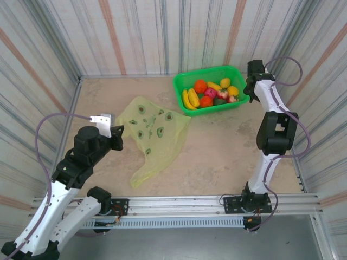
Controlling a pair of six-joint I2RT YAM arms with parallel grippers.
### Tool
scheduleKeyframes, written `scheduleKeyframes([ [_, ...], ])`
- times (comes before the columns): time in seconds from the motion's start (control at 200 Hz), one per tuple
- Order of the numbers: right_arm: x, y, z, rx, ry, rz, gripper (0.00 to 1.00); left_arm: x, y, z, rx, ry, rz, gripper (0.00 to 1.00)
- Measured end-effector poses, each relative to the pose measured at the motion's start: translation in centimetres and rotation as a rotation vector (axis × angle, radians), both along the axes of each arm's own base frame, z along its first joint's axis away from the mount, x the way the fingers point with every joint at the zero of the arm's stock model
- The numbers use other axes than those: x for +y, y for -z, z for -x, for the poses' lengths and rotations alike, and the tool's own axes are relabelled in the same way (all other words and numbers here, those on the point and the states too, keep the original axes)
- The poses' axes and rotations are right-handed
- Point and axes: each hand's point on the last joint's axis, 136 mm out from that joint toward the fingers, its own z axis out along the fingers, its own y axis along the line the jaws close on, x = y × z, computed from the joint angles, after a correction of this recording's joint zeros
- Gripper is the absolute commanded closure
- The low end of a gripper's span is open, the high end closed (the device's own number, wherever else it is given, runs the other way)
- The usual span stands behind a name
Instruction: Place the fake fruits into the plastic bag and tie a complex knot
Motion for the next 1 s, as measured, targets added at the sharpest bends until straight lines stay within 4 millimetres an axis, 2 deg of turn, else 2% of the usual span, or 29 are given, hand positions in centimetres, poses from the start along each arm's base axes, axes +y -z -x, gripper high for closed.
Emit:
scheduleKeyframes([
  [0.045,2.0,-0.8,-0.4,-0.021,-0.065,-0.022,0.43,0.0,0.0,0.0,0.0,0.0,0.0,1.0],
  [0.1,4.9,-1.5,-0.8,-0.046,-0.144,-0.066,0.53,0.0,0.0,0.0,0.0,-0.002,0.0,1.0],
  [0.19,9.6,-1.5,-1.2,-0.067,-0.261,-0.154,0.7,0.2,0.0,-0.1,0.0,-0.008,0.0,1.0],
  [0.245,11.4,-0.8,-1.1,-0.059,-0.307,-0.198,0.74,0.3,0.0,-0.1,0.0,-0.011,0.0,1.0],
  [0.306,12.2,0.3,-0.7,-0.035,-0.322,-0.243,0.81,0.3,0.0,-0.1,0.0,-0.011,0.0,1.0],
  [0.561,10.9,5.2,-0.5,0.063,-0.258,-0.298,0.84,0.4,-0.4,0.1,-0.014,-0.013,0.007,1.0],
  [0.686,10.2,6.3,-0.5,0.081,-0.237,-0.299,0.85,0.5,-0.5,0.2,-0.02,-0.013,0.009,1.0],
  [0.711,10.0,6.5,-0.5,0.085,-0.233,-0.299,0.9,0.5,-0.5,0.2,-0.02,-0.013,0.01,1.0],
  [0.807,9.1,7.0,-0.1,0.079,-0.196,-0.301,0.9,0.5,-0.6,0.3,-0.024,-0.013,0.011,1.0],
  [0.882,8.1,7.3,0.9,0.073,-0.16,-0.289,0.9,0.5,-0.7,0.3,-0.027,-0.012,0.013,1.0],
  [0.997,5.6,7.8,4.0,0.099,-0.08,-0.267,0.9,0.5,-0.8,0.4,-0.03,-0.012,0.015,1.0],
])
